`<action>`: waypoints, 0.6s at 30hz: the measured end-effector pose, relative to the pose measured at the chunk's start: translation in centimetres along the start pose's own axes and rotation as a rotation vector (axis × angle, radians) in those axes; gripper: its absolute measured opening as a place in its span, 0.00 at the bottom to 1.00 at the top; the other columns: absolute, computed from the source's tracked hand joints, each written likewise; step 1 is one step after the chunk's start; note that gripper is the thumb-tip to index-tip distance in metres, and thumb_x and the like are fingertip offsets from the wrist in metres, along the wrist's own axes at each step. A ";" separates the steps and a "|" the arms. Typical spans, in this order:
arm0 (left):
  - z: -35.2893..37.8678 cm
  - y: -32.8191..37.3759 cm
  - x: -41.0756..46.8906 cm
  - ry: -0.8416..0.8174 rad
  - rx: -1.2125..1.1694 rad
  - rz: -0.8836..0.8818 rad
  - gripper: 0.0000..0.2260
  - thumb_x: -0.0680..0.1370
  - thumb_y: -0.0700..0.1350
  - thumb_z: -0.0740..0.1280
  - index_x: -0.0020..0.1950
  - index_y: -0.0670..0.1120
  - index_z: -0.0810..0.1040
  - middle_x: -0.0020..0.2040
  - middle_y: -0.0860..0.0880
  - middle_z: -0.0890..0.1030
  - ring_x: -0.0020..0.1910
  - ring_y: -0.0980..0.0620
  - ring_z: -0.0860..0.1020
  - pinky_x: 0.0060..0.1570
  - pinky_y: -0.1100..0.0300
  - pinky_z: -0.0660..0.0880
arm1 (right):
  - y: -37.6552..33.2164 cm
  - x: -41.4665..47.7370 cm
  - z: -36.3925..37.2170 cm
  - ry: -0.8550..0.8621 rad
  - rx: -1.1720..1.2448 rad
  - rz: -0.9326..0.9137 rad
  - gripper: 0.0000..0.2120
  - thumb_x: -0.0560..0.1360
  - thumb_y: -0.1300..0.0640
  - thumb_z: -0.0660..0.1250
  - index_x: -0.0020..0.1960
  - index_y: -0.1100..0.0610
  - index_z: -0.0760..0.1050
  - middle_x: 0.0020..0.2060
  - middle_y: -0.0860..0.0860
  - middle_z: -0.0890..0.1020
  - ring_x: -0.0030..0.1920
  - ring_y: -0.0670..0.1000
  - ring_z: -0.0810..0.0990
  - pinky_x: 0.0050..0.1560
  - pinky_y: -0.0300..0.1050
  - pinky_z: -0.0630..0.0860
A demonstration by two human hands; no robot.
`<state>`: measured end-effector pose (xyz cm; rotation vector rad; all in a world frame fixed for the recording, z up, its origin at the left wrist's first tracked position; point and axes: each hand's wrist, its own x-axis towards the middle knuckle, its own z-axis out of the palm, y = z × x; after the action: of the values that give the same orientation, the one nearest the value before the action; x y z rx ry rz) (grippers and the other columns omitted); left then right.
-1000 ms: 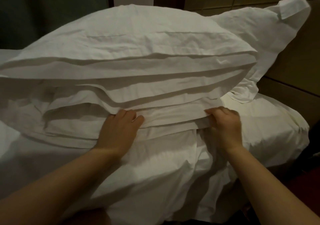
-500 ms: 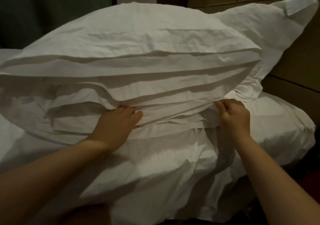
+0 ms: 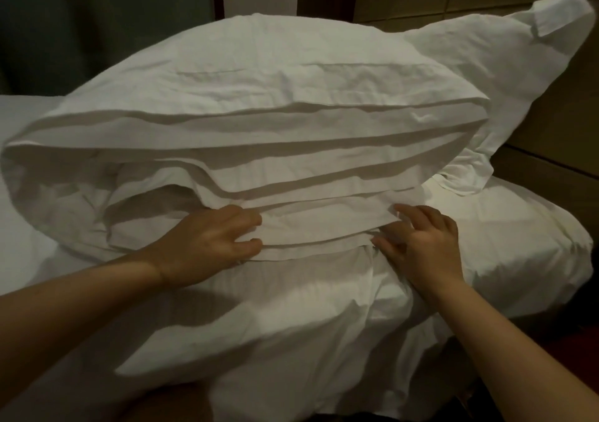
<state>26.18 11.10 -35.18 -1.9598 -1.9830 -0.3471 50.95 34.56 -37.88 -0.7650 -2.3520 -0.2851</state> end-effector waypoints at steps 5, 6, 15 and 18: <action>-1.4 0.0 -0.7 0.021 0.013 -0.037 0.12 0.76 0.54 0.61 0.47 0.49 0.78 0.42 0.55 0.77 0.43 0.56 0.70 0.40 0.74 0.65 | 0.0 0.7 0.7 0.035 -0.072 -0.042 0.21 0.74 0.45 0.57 0.44 0.56 0.84 0.53 0.55 0.82 0.55 0.62 0.77 0.55 0.55 0.67; -1.7 0.1 -0.8 0.011 0.095 -0.059 0.10 0.76 0.53 0.62 0.49 0.50 0.79 0.45 0.56 0.79 0.46 0.57 0.71 0.40 0.75 0.67 | -0.1 0.8 0.9 0.069 -0.076 -0.054 0.20 0.73 0.46 0.57 0.44 0.57 0.84 0.51 0.55 0.82 0.54 0.62 0.76 0.55 0.54 0.66; -0.3 -0.9 -0.4 0.056 0.280 0.016 0.11 0.73 0.43 0.61 0.46 0.42 0.82 0.50 0.43 0.81 0.43 0.42 0.80 0.34 0.53 0.77 | 1.2 0.0 0.9 0.256 -0.060 -0.193 0.17 0.70 0.51 0.57 0.40 0.57 0.82 0.46 0.55 0.81 0.53 0.57 0.68 0.54 0.50 0.60; -1.7 -0.5 -0.2 0.158 0.144 -0.089 0.13 0.77 0.42 0.57 0.47 0.45 0.81 0.47 0.49 0.80 0.43 0.49 0.78 0.39 0.54 0.76 | 2.2 1.1 0.6 0.280 -0.050 -0.115 0.17 0.71 0.51 0.57 0.40 0.58 0.82 0.46 0.57 0.81 0.53 0.58 0.67 0.55 0.49 0.59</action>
<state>25.76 10.27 -33.68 -1.7066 -1.9408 -0.3580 51.25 37.09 -37.60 -0.5728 -2.1324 -0.4700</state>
